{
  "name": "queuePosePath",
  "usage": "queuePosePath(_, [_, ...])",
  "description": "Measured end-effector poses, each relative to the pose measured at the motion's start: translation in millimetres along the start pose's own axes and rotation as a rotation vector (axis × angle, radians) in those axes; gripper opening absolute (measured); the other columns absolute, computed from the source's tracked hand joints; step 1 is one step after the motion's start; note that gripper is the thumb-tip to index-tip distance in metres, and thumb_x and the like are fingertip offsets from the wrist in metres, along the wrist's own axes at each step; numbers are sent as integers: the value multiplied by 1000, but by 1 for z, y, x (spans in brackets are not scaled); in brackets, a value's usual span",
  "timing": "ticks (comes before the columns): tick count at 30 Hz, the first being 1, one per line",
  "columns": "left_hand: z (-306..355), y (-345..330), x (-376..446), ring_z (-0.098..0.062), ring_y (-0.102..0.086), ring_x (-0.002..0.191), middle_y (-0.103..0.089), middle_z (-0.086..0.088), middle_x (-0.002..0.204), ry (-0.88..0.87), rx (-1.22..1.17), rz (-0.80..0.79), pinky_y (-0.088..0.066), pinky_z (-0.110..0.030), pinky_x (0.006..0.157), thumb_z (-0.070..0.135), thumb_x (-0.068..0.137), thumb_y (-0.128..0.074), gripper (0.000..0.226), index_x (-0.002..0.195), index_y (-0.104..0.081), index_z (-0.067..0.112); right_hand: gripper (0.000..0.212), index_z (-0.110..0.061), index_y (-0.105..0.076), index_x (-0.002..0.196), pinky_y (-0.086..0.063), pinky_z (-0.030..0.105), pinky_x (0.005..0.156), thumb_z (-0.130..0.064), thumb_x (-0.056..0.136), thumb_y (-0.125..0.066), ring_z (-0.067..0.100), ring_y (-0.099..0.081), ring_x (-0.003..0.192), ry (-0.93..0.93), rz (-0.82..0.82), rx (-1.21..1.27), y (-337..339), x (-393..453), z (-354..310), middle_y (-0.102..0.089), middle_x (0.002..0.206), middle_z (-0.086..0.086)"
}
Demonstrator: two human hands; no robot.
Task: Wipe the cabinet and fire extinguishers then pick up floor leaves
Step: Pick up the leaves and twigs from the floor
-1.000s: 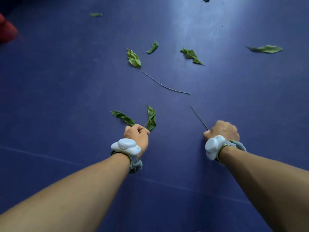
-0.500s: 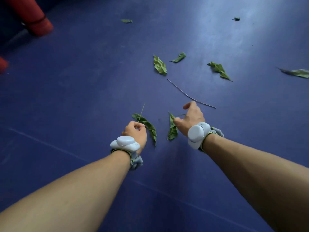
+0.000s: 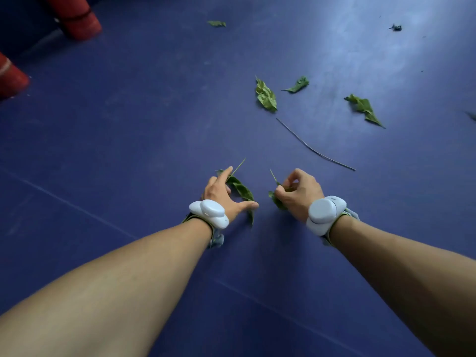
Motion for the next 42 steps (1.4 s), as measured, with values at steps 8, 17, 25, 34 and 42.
queuePosePath(8, [23, 2, 7, -21, -59, 94, -57, 2, 101, -116, 256, -66, -36, -25, 72, 32, 87, -70, 13, 84, -66, 19, 16, -17, -63, 97, -36, 19, 42, -12, 93, -49, 14, -46, 47, -75, -228, 97, 34, 2, -11, -61, 74, 5])
queuePosePath(17, [149, 78, 40, -19, -66, 77, -72, 6, 75, 25, 75, -171, -53, -35, 69, 27, 68, -71, 23, 81, -52, 23, 25, -13, -52, 102, -35, 13, 39, 5, 98, -37, 16, -47, 41, -225, -287, 133, 119, 45, -62, -50, 63, 8])
queuePosePath(25, [227, 127, 105, -27, -57, 67, -67, -2, 76, 84, 206, -286, -49, -27, 68, 32, 83, -55, 17, 69, -61, 23, 11, -20, -53, 83, -36, 22, 55, -16, 83, -63, 25, -49, 74, -239, -211, -238, 147, 92, -79, -53, 81, 1])
queuePosePath(34, [199, 56, 200, -27, -41, 60, -53, -3, 60, 187, 70, -133, -33, -34, 66, 50, 65, -37, 36, 58, -46, 16, 22, -8, -63, 98, -48, 30, 66, -26, 86, -63, 33, -62, 81, -198, -345, -604, 83, 162, -36, -65, 91, 8])
queuePosePath(42, [170, 12, 260, -28, -51, 77, -51, 4, 83, 118, 95, -111, -41, -30, 72, 27, 91, -59, 19, 90, -42, 18, 25, -14, -49, 67, -36, 24, 55, -30, 81, -63, 27, -49, 65, -236, -315, -466, 77, 201, -34, -51, 67, 2])
Point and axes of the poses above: each hand's wrist, its own x-axis towards the middle knuckle, its own y-axis out of the back of the hand, z = x × y, the point moved 1 cm from there along x, towards the middle knuckle
